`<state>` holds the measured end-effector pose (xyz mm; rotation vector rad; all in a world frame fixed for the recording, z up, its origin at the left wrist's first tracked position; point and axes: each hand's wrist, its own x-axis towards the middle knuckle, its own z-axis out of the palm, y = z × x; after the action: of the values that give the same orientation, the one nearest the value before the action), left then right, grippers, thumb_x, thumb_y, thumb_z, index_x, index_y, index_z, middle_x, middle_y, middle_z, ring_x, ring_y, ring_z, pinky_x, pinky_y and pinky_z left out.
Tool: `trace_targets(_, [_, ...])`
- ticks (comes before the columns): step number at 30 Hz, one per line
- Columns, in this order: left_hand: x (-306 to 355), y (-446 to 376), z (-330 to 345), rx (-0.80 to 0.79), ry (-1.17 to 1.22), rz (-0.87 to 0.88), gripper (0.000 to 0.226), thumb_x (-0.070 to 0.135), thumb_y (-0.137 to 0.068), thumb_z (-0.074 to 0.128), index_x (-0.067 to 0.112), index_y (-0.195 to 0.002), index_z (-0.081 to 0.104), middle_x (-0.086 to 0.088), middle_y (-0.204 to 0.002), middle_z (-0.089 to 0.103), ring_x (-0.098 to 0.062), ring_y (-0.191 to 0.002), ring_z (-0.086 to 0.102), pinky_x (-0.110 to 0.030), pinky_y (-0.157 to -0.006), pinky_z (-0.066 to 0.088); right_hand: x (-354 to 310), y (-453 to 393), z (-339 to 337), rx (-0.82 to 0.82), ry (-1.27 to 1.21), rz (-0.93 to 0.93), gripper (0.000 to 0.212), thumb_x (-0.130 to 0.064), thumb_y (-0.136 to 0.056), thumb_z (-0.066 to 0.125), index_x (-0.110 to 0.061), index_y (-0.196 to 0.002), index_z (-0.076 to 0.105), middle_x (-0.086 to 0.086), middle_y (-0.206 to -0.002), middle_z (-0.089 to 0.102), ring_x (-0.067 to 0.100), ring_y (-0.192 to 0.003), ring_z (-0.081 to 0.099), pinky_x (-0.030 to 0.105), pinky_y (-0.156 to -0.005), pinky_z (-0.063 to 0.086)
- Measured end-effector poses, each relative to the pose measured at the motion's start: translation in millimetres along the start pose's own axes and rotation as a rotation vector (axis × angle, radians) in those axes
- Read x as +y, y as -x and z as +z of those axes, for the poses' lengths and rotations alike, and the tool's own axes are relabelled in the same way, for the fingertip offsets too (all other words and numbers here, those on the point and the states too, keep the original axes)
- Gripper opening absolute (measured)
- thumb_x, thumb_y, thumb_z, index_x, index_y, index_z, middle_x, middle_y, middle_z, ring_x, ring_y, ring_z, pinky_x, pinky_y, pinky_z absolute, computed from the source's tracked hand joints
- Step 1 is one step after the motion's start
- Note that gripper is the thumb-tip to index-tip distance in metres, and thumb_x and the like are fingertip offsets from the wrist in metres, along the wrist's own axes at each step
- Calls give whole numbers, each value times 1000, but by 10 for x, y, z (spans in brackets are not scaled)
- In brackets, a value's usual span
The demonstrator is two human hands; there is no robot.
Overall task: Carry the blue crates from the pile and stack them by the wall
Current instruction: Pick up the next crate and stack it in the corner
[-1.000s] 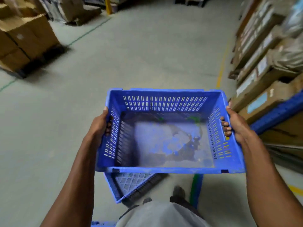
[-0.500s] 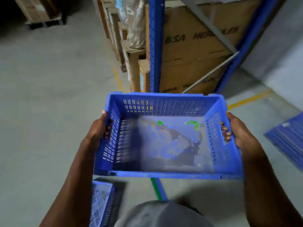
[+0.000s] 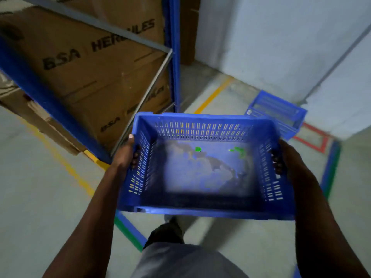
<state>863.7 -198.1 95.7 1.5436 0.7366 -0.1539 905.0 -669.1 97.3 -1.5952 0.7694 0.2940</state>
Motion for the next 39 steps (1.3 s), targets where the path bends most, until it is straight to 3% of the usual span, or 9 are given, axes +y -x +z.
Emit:
trace_targets(5, [541,-917,1124,-134,-96,-4,49,60,-104,30,21,-82,50,10,-42,33,-4,-32,24,-13,-35,20,-189,-703,-449,99,-84,32,55,-65,-99,38,-17,-76,51,-1,-56,34,7,-30,25,14,-34,19])
trace_targets(11, [1237,-1923,2623,-285,-240,52,50,62,-101,36,21,-81,54,8,-50,37,-6,-35,27,-15,-37,21,-505,-1463,-1001,274,-224,88,56,-63,-102,33,-19,-69,47,-6,-42,33,8,-30,21,14,-35,16])
trace_targets(17, [2002,-2585,4212,-477,-383,130,50,62,-101,37,20,-81,56,10,-42,40,-6,-32,29,-15,-35,24,-779,-2096,-1674,408,-402,164,57,-62,-102,33,-21,-66,46,-7,-40,34,8,-28,22,13,-35,16])
trace_targets(26, [2417,-3591,6291,-496,-453,102,57,74,-92,41,21,-79,56,9,-46,40,-10,-34,30,-19,-37,25,-1344,-3684,-2658,478,-393,200,54,-62,-101,36,-20,-68,49,-6,-44,38,9,-32,26,17,-36,18])
trace_targets(39, [2973,-4651,8270,-376,-471,69,55,64,-101,36,17,-82,58,5,-52,45,-11,-36,32,-22,-41,29,-2340,-6157,-3636,440,-281,166,53,-66,-97,40,-19,-81,59,2,-65,50,18,-49,42,25,-49,34])
